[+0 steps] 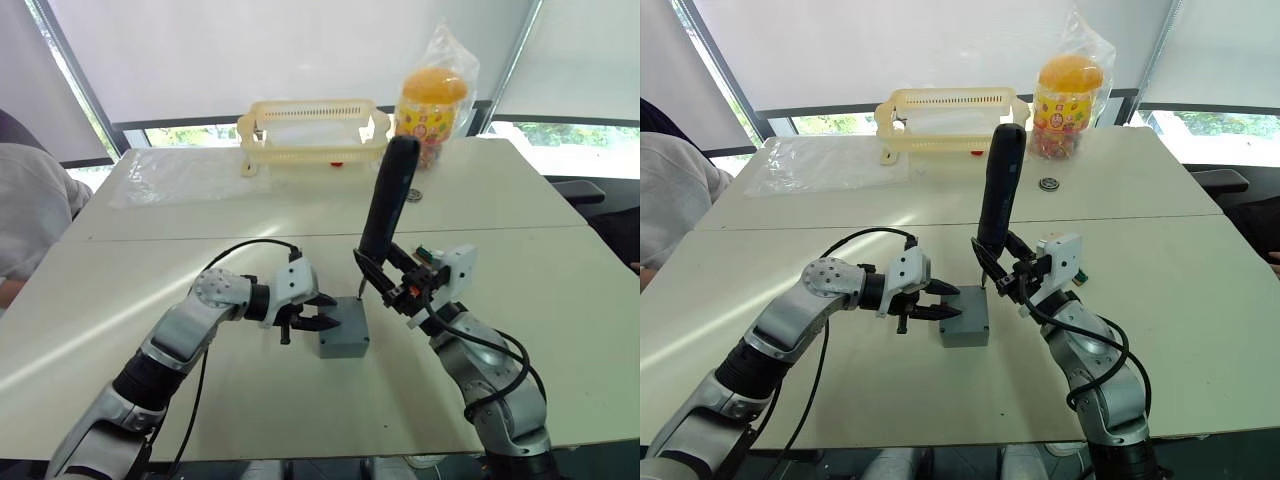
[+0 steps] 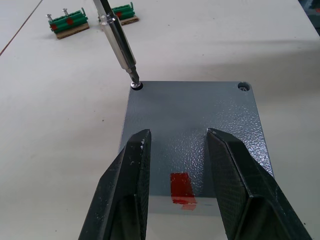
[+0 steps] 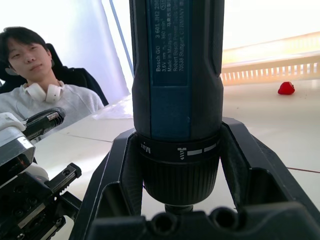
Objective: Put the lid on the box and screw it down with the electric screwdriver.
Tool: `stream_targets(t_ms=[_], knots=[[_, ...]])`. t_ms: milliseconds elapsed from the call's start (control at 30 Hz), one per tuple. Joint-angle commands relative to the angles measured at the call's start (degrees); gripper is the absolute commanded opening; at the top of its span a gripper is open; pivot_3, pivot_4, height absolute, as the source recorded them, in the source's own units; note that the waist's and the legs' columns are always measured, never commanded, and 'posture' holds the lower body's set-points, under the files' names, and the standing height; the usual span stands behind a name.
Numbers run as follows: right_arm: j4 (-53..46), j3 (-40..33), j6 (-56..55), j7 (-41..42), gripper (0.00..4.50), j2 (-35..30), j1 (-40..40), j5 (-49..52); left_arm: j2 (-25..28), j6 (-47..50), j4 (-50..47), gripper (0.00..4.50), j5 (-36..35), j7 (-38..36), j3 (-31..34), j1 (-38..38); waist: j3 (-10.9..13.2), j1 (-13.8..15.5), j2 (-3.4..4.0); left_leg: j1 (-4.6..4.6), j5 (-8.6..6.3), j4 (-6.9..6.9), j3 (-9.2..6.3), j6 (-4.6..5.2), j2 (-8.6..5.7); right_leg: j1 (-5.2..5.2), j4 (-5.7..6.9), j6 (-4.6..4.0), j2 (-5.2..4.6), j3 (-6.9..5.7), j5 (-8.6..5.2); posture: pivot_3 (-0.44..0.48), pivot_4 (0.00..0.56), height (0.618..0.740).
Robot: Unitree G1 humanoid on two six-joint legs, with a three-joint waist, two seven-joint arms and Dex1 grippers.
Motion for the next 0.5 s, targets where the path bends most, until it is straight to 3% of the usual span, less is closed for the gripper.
stream_targets(t_ms=[33,500], knots=[[-1.20,-0.42,-2.11,0.03,1.75,0.47,-0.83,-0.18,0.93,0.62,1.61,1.75,2.68,-0.15,-1.95,0.80,0.00,0.00,0.00,0.00,0.00,0.00,0.00,0.00,0.00,0.00,0.00,0.00,0.00,0.00,0.00,0.000,0.150,0.740],[0.96,0.82,-2.87,1.60,1.75,-0.92,1.95,-2.67,0.89,0.60,1.50,1.75,2.65,0.01,-1.90,0.85,-0.09,0.01,-0.07,0.05,0.00,-0.01,0.00,0.00,0.00,0.06,-0.01,0.00,0.00,0.00,0.00,0.000,0.150,0.740]])
